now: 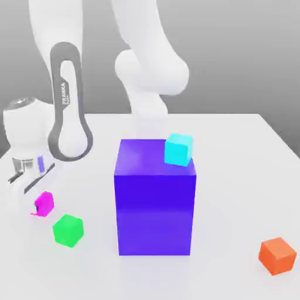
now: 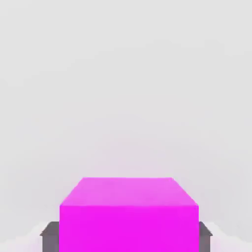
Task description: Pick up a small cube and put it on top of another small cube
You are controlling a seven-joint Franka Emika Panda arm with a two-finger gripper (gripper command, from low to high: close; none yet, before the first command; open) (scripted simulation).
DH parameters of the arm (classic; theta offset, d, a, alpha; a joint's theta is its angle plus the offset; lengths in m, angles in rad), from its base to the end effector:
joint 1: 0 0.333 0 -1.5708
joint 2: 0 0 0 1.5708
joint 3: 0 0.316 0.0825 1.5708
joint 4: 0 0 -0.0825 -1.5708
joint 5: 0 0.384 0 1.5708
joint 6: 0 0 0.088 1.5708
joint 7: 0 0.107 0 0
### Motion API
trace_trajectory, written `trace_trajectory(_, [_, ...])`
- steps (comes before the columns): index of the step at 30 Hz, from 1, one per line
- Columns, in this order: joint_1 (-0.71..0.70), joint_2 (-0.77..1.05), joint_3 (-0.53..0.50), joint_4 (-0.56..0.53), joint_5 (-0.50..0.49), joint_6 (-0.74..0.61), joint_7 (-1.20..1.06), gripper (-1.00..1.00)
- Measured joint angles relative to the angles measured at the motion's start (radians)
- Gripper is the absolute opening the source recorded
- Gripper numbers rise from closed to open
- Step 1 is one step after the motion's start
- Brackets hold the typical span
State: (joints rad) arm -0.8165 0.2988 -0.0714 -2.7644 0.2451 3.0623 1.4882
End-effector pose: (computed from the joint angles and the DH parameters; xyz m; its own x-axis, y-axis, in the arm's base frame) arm 0.2161 -0.3011 0.1278 -0.8657 -0.5006 0.0014 -0.5006 0.8657 -0.0024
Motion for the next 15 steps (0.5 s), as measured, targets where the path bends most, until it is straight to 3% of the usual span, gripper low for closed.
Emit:
trace_trajectory(3, [0.015, -0.028, -0.020, -0.006, -0.016, -0.023, 0.012, -1.00])
trace_trajectory(8, [0.071, -0.199, -0.112, -0.042, -0.169, -0.156, 0.127, -1.00])
trace_trajectory(15, [0.206, -0.337, -0.051, -0.042, -0.252, -0.292, 0.004, -1.00])
